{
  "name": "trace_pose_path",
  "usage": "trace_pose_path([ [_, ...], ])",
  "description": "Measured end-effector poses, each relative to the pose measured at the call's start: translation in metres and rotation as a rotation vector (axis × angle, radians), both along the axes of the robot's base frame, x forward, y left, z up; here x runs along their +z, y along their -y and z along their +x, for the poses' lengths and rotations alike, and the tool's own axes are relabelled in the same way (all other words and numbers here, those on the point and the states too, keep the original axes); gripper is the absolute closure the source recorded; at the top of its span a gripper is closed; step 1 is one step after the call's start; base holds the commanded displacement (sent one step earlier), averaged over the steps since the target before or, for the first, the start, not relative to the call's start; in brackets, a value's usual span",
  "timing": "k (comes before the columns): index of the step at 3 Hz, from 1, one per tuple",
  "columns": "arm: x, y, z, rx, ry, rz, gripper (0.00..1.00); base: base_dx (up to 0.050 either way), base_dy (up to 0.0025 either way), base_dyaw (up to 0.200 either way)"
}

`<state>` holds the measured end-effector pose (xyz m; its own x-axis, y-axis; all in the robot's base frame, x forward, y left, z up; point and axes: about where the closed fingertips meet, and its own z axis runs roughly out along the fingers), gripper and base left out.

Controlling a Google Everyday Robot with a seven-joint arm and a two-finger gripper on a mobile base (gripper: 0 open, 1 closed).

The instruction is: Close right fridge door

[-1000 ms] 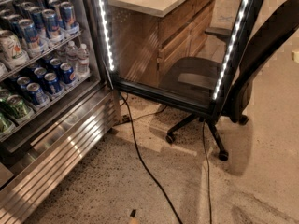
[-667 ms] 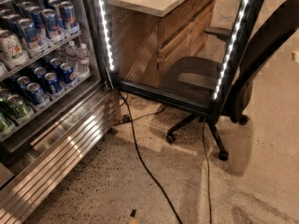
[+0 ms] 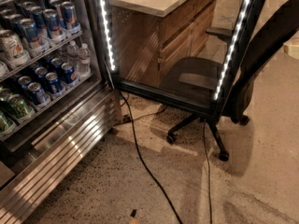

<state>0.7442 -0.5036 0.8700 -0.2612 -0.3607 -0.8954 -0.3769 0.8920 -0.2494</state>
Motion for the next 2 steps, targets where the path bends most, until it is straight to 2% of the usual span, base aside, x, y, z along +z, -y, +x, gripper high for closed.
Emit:
trace_pose_path([
  [2, 0.018, -0.045, 0.037, 0.120, 0.100, 0.037, 1.00, 0.000, 0.00000, 0.000],
])
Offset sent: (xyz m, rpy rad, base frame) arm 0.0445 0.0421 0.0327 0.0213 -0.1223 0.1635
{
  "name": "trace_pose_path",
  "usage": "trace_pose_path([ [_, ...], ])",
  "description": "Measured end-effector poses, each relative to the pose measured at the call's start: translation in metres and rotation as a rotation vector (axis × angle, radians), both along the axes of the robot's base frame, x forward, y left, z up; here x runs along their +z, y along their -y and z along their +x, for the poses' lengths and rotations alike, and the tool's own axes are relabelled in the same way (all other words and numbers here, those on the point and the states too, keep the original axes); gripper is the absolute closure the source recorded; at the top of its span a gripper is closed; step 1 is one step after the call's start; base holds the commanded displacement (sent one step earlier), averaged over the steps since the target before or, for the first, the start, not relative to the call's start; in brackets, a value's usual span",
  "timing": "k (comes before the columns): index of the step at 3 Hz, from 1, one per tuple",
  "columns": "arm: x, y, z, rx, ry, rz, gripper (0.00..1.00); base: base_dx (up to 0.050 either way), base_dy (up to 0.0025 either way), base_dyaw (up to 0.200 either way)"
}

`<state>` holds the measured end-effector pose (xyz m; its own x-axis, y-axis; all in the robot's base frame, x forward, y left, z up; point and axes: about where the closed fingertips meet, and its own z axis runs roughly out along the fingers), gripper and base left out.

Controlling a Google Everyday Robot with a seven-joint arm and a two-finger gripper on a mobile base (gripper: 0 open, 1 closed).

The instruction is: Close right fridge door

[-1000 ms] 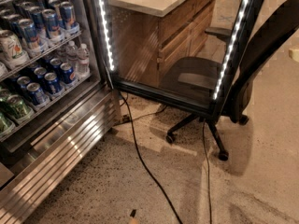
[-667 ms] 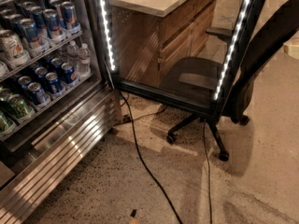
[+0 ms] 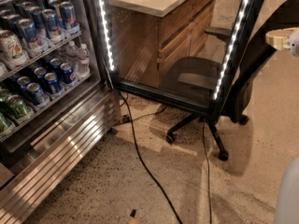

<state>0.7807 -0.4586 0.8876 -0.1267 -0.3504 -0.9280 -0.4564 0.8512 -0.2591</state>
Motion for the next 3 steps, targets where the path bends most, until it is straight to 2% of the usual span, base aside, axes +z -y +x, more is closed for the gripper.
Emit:
trace_pose_path([
  [1, 0.001, 0.000, 0.000, 0.000, 0.002, 0.000, 1.00, 0.049, 0.00004, -0.001],
  [3, -0.010, -0.003, 0.017, -0.014, 0.011, 0.020, 1.00, 0.000, 0.00000, 0.000],
])
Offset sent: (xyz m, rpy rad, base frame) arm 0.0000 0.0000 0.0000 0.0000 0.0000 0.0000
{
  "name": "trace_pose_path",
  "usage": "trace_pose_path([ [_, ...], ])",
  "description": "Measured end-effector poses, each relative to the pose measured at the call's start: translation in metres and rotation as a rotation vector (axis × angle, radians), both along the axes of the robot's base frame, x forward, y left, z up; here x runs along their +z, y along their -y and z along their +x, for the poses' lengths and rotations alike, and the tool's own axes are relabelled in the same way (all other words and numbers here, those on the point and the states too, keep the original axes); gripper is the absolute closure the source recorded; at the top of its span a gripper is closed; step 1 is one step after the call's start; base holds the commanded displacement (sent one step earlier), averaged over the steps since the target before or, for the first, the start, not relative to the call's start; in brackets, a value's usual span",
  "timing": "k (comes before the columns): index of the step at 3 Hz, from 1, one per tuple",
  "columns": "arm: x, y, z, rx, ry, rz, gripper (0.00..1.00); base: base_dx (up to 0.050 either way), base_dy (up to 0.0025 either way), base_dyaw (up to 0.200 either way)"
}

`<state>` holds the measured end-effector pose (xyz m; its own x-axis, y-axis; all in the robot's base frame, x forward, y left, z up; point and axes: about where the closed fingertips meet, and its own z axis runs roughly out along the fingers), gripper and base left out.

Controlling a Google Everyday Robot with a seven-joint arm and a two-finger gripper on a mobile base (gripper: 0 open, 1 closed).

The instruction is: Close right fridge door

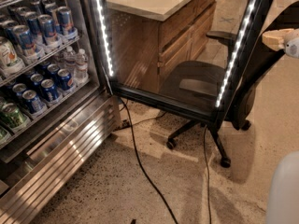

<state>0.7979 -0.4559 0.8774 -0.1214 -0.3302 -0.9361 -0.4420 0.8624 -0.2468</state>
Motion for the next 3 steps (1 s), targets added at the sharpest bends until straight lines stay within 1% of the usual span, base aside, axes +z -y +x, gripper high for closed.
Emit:
trace_pose_path([
  [1, -0.013, -0.006, 0.013, 0.000, -0.010, 0.020, 1.00, 0.000, 0.00000, 0.000],
  [2, -0.028, -0.012, 0.020, 0.006, -0.024, 0.070, 1.00, 0.000, 0.00000, 0.000],
  [3, -0.036, -0.021, 0.024, 0.028, -0.034, 0.105, 1.00, 0.000, 0.00000, 0.000],
])
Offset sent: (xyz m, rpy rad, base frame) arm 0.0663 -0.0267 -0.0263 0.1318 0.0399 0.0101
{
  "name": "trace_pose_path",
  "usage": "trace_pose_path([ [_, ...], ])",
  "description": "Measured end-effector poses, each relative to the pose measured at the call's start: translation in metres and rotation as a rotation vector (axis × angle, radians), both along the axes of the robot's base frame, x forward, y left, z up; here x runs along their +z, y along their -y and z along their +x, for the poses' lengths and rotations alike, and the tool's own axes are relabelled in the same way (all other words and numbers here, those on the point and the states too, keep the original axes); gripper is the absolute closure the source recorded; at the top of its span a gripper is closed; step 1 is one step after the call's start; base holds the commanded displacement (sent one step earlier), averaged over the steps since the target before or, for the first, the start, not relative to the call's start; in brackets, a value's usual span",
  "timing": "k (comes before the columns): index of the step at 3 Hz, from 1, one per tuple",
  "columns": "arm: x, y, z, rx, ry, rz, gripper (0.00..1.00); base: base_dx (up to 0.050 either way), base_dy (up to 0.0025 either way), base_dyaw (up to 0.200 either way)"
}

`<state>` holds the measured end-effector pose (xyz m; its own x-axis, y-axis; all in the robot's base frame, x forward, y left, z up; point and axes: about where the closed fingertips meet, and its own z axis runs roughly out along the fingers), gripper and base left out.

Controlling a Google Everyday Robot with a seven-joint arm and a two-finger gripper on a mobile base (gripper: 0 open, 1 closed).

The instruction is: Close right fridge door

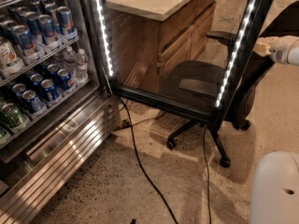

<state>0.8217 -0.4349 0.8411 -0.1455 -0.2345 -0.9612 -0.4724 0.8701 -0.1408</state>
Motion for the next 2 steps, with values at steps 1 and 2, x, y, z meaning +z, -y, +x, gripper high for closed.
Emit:
trace_pose_path([
  [1, -0.005, -0.012, 0.004, 0.029, 0.002, 0.020, 1.00, 0.000, 0.00000, 0.000],
  [2, -0.008, -0.023, 0.008, 0.054, 0.010, 0.029, 1.00, 0.000, 0.00000, 0.000],
])
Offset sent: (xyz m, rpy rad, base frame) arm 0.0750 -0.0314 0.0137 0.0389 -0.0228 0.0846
